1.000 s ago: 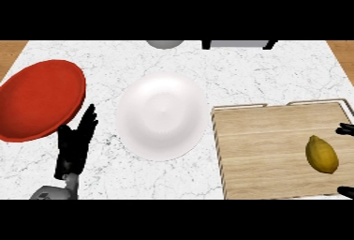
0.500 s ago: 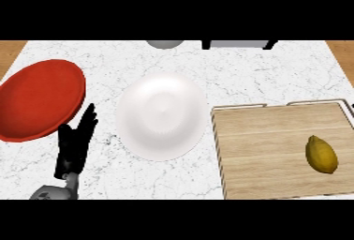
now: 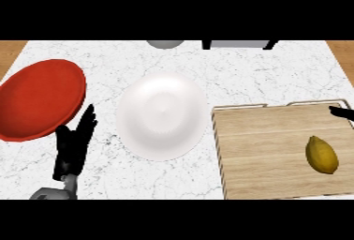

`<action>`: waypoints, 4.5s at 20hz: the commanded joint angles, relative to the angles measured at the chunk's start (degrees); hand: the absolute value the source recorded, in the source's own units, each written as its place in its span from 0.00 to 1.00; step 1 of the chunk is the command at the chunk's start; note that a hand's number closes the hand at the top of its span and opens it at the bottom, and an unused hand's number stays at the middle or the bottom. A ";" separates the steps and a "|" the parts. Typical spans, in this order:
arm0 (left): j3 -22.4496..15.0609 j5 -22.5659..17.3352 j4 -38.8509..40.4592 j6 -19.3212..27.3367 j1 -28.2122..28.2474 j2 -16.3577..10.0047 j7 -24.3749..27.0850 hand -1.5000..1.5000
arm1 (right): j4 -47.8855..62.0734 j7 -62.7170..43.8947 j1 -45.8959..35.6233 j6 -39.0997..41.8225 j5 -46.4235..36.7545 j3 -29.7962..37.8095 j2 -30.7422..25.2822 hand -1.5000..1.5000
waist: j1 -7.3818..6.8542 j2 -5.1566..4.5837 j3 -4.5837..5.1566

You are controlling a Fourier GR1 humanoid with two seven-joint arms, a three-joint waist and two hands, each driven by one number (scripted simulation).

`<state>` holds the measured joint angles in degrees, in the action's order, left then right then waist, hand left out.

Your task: Pick the lemon from the tray and place it in the plate

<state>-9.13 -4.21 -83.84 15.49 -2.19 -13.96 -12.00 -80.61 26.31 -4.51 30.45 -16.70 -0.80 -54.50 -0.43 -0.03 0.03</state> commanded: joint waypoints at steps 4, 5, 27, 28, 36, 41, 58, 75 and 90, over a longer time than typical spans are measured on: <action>-0.32 2.87 -2.94 0.68 2.10 1.70 -1.47 0.50 | 2.54 -4.40 -5.25 3.74 -7.66 -2.96 5.23 0.00 | 0.03 0.02 -0.03; -0.13 3.34 -2.06 0.78 -2.59 2.14 -4.68 0.50 | 2.80 -1.27 -2.90 2.15 -9.55 -2.95 4.93 0.00 | 0.34 0.02 -0.04; 3.85 7.09 0.98 -3.12 0.30 6.80 -0.18 0.50 | 5.98 -1.72 -6.01 5.12 -23.14 -0.25 16.72 0.00 | 0.38 0.05 -0.02; 4.87 7.39 3.19 -3.27 -1.92 6.70 0.32 0.50 | 11.21 5.26 -6.59 3.78 -24.62 0.86 13.84 0.00 | 0.36 0.01 -0.03; 3.42 9.15 -4.96 -3.09 1.24 7.21 -4.49 0.50 | 8.86 10.09 -2.90 -5.38 -28.44 1.02 16.59 1.00 | 0.43 0.10 -0.04; 6.18 6.90 -3.32 -6.14 2.37 5.86 -2.00 0.50 | 9.98 8.48 -6.27 -8.20 -28.04 5.90 17.10 1.00 | 0.35 0.10 -0.04; 3.10 8.15 0.34 -7.60 -1.98 6.91 -1.79 0.50 | 0.05 -55.61 -28.35 -34.68 -48.64 -9.13 54.30 1.00 | -6.21 0.60 0.50; 4.14 8.35 1.26 -7.27 -5.95 6.79 -3.31 0.50 | 12.25 -109.61 -47.28 -44.14 -55.35 -29.97 54.47 1.00 | -5.48 -0.41 0.05; 5.78 7.80 5.14 -7.03 -4.38 7.34 1.16 0.50 | 24.59 -102.48 -44.79 -49.20 -31.36 -28.88 54.46 1.00 | -4.29 -0.93 0.00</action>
<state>-4.26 3.98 -80.22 8.54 -6.53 -6.50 -12.03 -57.54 -67.63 -50.46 -14.97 -56.12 -29.28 -0.73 -4.91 -0.83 0.04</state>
